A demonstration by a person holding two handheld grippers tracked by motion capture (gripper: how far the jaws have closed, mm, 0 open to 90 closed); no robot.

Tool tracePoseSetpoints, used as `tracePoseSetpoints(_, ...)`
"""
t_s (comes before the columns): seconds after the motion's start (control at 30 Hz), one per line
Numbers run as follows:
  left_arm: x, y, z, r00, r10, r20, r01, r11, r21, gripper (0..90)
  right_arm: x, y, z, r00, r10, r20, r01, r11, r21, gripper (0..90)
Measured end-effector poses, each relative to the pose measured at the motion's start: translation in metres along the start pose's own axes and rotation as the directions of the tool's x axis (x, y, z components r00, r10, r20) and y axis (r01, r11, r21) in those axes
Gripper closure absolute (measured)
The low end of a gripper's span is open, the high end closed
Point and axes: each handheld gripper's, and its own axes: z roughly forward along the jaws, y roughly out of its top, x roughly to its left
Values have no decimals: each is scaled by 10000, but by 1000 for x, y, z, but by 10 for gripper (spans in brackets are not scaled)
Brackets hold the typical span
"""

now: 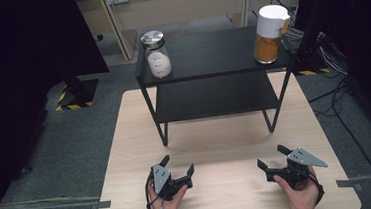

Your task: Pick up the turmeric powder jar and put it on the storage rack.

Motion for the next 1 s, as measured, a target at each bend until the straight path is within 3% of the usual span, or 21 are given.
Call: tracePoseSetpoints(1.0,0,0,0,10000,-10,15,10,10000,6,47,-7,1,0,9992,104,-394,-103,9999,45,7)
